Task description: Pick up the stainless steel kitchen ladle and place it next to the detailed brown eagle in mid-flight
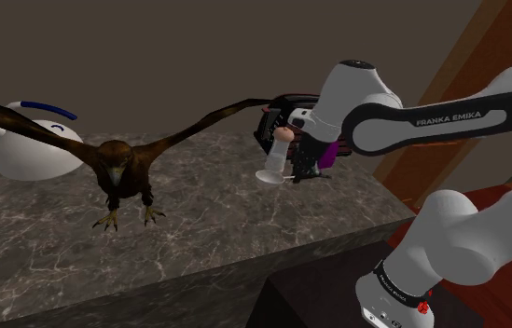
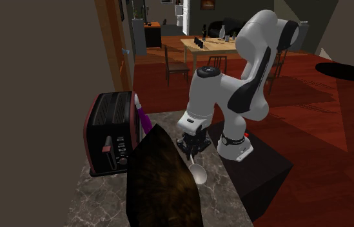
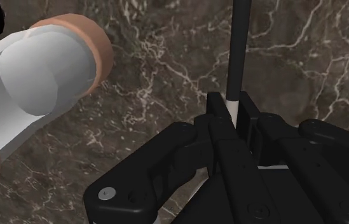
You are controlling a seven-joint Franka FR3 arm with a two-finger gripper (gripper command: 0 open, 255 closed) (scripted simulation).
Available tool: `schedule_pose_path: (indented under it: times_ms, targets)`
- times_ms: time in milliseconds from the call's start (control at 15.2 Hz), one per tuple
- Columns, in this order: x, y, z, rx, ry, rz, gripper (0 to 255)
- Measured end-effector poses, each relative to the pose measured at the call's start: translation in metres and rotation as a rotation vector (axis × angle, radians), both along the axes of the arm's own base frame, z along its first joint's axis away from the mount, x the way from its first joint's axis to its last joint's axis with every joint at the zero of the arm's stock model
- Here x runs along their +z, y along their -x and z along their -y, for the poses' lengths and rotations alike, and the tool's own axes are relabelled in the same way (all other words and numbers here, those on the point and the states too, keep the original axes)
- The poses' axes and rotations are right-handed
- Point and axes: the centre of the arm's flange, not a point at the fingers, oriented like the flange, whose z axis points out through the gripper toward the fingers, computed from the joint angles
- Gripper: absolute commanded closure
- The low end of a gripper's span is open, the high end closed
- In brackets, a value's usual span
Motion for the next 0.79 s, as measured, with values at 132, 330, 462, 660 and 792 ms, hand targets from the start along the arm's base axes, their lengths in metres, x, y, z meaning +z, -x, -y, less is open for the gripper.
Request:
schedule_pose_path:
  times_ms: [132, 330, 462, 660, 792]
  targets:
    - [-0.01, 0.001, 0.0, 0.0, 0.0, 0.0, 255]
    - [-0.026, 0.001, 0.0, 0.0, 0.0, 0.0, 255]
    - [-0.037, 0.0, 0.001, 0.0, 0.0, 0.0, 255]
    - [-0.053, 0.001, 0.001, 0.0, 0.0, 0.0, 255]
    - [-0.065, 0.001, 0.0, 0.0, 0.0, 0.0, 255]
